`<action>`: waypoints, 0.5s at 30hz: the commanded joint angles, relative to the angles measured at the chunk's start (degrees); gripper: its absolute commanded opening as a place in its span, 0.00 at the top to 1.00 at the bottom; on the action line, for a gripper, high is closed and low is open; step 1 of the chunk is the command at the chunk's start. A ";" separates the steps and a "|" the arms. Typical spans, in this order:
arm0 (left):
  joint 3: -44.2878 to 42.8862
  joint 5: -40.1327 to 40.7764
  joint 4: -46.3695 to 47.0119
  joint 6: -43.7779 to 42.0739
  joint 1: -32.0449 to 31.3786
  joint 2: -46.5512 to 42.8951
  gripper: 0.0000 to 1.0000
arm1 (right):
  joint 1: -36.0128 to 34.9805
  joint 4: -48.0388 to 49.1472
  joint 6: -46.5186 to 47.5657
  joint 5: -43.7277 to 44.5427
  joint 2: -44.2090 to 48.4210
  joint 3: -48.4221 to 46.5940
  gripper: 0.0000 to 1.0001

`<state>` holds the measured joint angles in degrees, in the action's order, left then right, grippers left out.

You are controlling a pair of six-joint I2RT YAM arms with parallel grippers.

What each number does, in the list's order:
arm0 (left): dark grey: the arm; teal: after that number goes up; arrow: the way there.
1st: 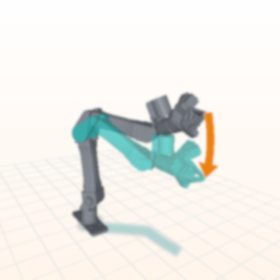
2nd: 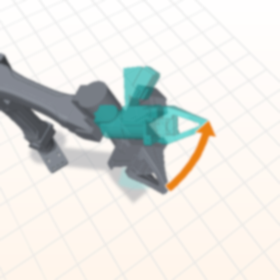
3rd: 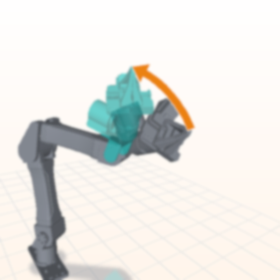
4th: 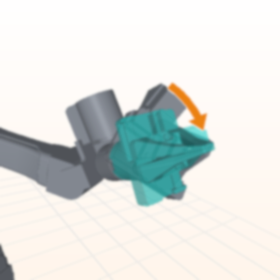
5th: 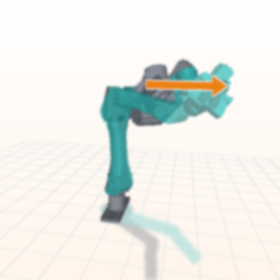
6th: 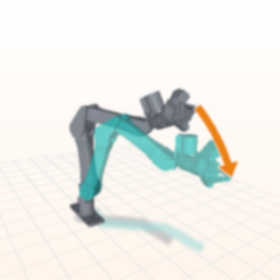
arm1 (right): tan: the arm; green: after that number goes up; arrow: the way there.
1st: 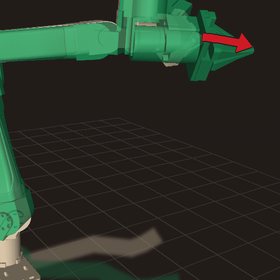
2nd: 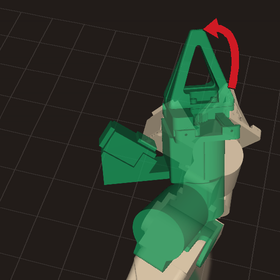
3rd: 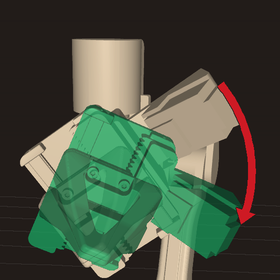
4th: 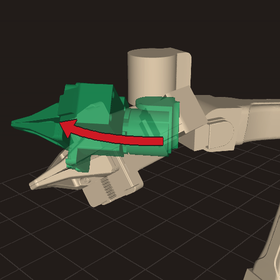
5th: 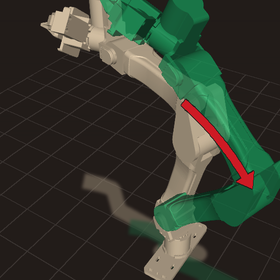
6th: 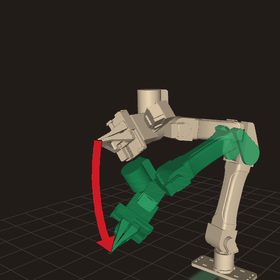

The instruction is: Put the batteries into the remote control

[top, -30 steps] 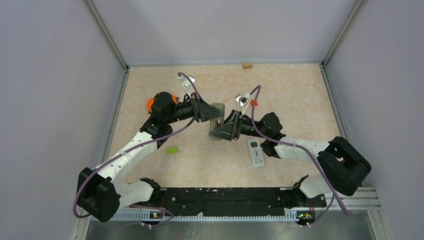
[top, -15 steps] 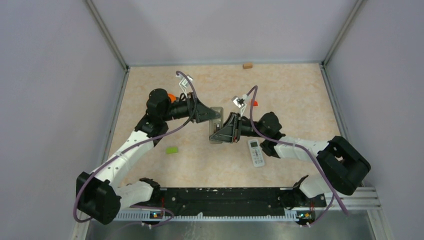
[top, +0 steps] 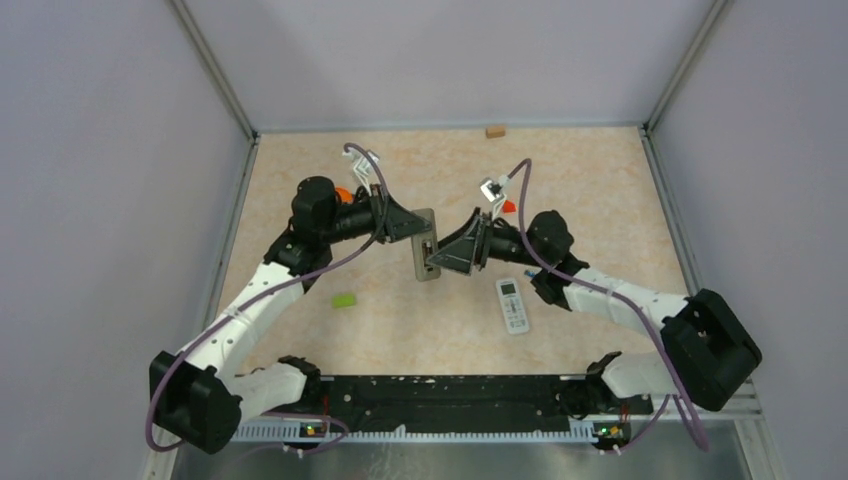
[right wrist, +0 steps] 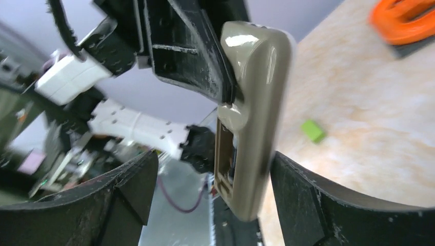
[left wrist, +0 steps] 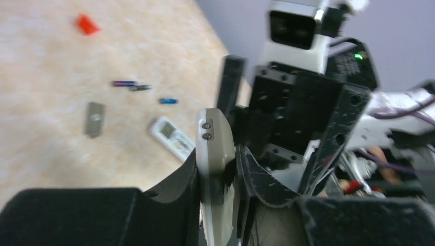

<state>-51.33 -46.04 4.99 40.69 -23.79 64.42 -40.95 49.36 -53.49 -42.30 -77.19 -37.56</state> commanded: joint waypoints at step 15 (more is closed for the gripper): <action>2.39 36.99 -14.54 -9.40 3.61 -10.46 1.00 | 11.77 -69.32 41.69 48.87 -0.55 -16.27 0.41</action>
<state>-49.21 -9.93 -10.39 33.82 -20.18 55.24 -32.58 -8.40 -23.62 -0.93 -72.38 -50.06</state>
